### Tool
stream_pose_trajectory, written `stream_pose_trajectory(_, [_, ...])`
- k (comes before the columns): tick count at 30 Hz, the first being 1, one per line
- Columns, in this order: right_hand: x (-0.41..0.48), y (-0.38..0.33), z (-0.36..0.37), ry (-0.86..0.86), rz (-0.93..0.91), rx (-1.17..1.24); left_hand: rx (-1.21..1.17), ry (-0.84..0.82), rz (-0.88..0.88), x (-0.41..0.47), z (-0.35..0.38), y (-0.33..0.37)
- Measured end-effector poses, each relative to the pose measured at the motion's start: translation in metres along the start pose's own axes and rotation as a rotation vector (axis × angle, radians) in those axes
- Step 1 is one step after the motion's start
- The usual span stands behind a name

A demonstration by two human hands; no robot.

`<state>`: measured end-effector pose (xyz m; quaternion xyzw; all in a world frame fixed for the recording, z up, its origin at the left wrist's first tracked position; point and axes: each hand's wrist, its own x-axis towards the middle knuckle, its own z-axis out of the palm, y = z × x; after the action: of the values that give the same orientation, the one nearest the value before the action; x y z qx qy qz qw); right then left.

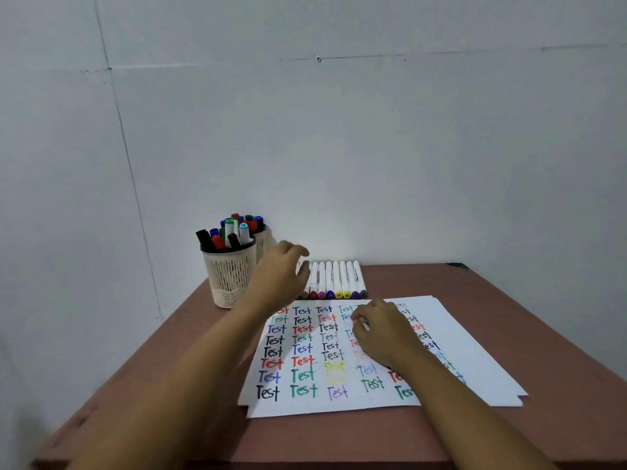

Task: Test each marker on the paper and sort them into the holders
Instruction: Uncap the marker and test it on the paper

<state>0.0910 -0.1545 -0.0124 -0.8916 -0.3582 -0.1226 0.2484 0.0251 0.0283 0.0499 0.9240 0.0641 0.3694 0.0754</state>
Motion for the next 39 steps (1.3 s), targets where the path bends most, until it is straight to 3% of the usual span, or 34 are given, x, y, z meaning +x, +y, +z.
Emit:
stream_pose_trajectory(3, [0.001,0.0,-0.001,0.005,0.012,0.001,-0.03,-0.223,-0.064,-0.012,0.031,0.014])
stream_pose_trajectory(10, [0.005,-0.003,-0.003,0.044,0.059,0.015,-0.074,-0.451,-0.101,-0.025,0.058,0.008])
stream_pose_trajectory(30, [0.086,0.015,0.006,0.006,0.45,0.037,-0.063,-0.393,-0.068,-0.025,0.06,0.011])
stream_pose_trajectory(35, [0.087,0.019,-0.006,0.172,0.546,0.208,-0.114,-0.352,-0.101,-0.025,0.057,0.011])
stream_pose_trajectory(39, [0.074,0.028,-0.028,0.388,0.503,0.336,-0.189,-0.161,-0.08,-0.027,0.051,0.012])
